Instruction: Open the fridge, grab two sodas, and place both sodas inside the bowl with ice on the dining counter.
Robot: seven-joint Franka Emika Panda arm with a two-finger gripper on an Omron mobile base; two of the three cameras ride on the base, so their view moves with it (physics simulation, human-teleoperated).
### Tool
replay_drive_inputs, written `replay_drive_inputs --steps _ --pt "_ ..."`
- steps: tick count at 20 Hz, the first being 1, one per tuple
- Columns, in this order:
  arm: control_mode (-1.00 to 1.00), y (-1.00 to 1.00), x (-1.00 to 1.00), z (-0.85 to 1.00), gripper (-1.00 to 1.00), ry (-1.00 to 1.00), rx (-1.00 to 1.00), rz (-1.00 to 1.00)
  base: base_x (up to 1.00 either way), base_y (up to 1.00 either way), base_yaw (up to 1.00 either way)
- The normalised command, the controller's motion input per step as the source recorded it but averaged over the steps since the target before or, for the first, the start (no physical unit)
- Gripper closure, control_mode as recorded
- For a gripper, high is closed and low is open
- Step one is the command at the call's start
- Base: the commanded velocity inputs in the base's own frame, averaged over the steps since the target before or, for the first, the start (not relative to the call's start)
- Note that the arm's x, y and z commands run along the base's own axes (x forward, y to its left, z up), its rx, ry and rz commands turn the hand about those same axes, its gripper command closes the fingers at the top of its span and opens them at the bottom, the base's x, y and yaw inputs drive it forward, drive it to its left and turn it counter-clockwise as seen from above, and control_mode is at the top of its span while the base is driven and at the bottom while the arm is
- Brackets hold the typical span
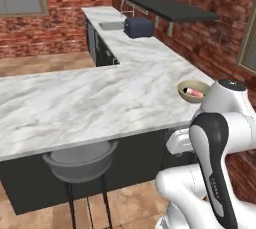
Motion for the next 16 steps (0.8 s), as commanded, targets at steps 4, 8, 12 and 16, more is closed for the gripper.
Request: replay_drive_inputs --steps 4,8,12,16 --pt "1.0 0.0 0.0 0.0 -1.0 0.0 0.0 0.0 -0.68 1.0 0.0" --pt "1.0 0.0 0.0 0.0 -1.0 0.0 0.0 0.0 -0.42 1.0 0.0" --pt "1.0 0.0 0.0 0.0 -1.0 0.0 0.0 0.0 -0.13 1.0 -0.02" --pt "1.0 0.0 0.0 0.0 -1.0 0.0 0.0 0.0 0.0 1.0 -0.05"
